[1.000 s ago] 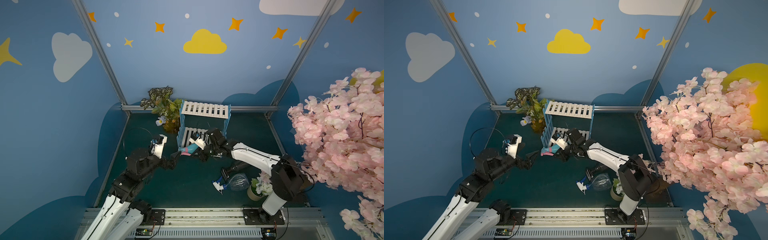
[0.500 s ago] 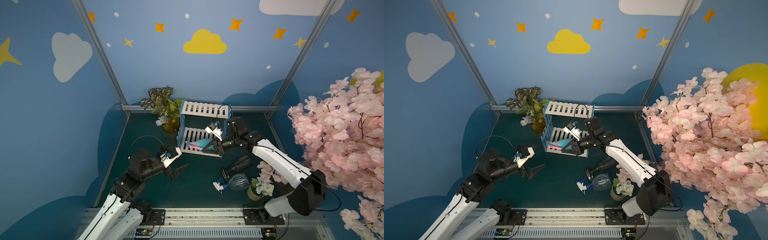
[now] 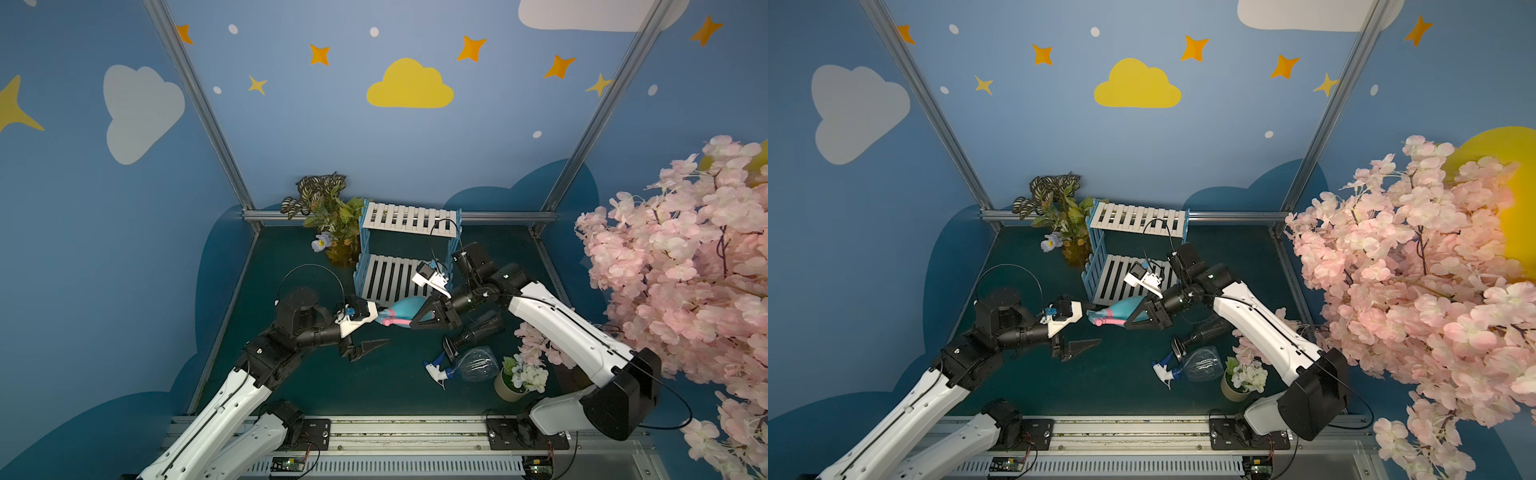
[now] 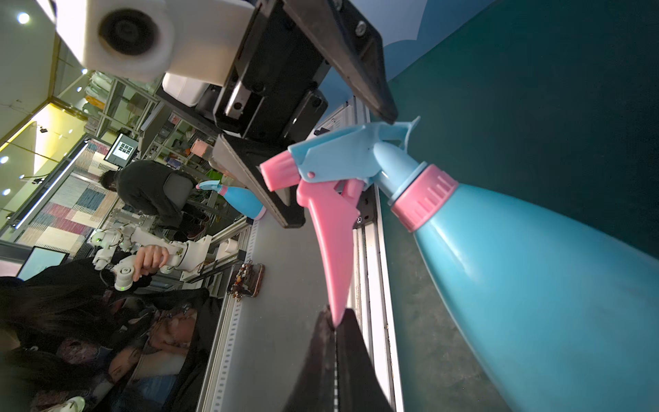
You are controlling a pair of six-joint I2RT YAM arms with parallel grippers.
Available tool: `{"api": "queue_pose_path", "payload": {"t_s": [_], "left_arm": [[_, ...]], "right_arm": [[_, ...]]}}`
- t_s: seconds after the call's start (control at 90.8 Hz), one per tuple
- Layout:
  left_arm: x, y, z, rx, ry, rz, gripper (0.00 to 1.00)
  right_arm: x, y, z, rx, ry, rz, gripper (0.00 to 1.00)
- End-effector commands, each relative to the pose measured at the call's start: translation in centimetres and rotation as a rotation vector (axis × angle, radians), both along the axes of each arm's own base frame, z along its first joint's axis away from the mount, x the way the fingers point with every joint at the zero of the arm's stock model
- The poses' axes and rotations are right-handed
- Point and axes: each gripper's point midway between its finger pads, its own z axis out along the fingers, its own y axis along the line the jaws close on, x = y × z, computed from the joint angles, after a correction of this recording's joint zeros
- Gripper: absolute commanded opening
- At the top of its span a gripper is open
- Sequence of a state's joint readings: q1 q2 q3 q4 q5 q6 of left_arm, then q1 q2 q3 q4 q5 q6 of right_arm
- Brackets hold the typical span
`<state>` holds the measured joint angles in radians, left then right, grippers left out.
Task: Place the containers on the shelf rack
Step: 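Pick up a container from the center of the board.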
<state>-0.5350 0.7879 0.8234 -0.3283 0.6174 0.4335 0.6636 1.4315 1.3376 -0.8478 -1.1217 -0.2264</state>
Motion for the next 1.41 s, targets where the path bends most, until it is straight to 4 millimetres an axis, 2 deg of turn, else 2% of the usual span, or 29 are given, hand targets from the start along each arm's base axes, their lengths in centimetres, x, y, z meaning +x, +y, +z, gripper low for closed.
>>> {"api": "queue_pose_path", "payload": {"t_s": [0.0,0.231,0.429,0.529,0.562,0.617,0.672,0.727,0.782,0.87,1.013,1.167,1.233,1.244,1.31,1.399], "left_arm": [[-0.5,-0.6,1.3,-0.025,-0.005,-0.051,0.78],[-1.2,-0.4,0.2,0.009,-0.025,-0.081,0.45],[-2.0,-0.3,0.4,0.005,-0.026,-0.112,0.21],[-2.2,-0.3,0.5,0.0,-0.02,-0.118,0.18],[-2.2,-0.3,0.4,-0.001,-0.015,-0.116,0.15],[-2.2,-0.3,0.5,-0.005,-0.016,-0.112,0.1],[-2.0,-0.2,0.5,-0.009,-0.012,-0.098,0.03],[-2.0,-0.1,0.6,-0.014,-0.007,-0.085,0.02],[-1.7,0.1,0.6,-0.015,0.0,-0.055,0.02],[-0.8,0.7,0.4,-0.003,0.028,0.026,0.02],[1.9,2.0,-0.4,0.055,0.122,0.214,0.02],[5.0,2.6,-1.0,0.128,0.267,0.375,0.03],[6.7,2.7,-1.3,0.153,0.314,0.451,0.03],[6.9,2.8,-1.3,0.157,0.319,0.463,0.03],[8.6,2.8,-1.5,0.179,0.352,0.527,0.03],[10.7,2.7,-1.6,0.219,0.379,0.61,0.03]], "right_arm": [[-1.2,0.0,1.1,0.028,0.002,0.054,0.0],[-1.5,0.0,1.2,0.044,-0.006,0.079,0.0],[-1.0,0.0,0.7,0.03,0.005,0.07,0.0],[-0.7,0.0,0.4,0.023,0.007,0.064,0.0],[-0.6,0.0,0.4,0.018,0.004,0.059,0.05],[-0.2,0.0,0.1,0.004,-0.01,0.044,0.21],[0.3,-0.2,-0.1,-0.015,-0.024,0.021,0.31],[0.7,-0.4,-0.3,-0.039,-0.04,-0.007,0.45],[1.2,-0.6,-0.5,-0.059,-0.068,-0.034,0.68],[2.1,-1.2,-0.5,-0.098,-0.106,-0.113,0.82],[5.7,-3.0,-1.0,-0.176,-0.245,-0.376,0.9],[10.1,-7.0,-0.5,-0.21,-0.415,-0.751,0.92],[11.2,-9.1,-0.8,-0.209,-0.474,-0.892,0.93],[11.3,-9.3,-0.4,-0.194,-0.492,-0.913,0.93],[12.3,-11.5,-1.2,-0.205,-0.557,-1.045,0.93],[12.8,-14.0,-1.6,-0.213,-0.616,-1.178,0.94]]}}
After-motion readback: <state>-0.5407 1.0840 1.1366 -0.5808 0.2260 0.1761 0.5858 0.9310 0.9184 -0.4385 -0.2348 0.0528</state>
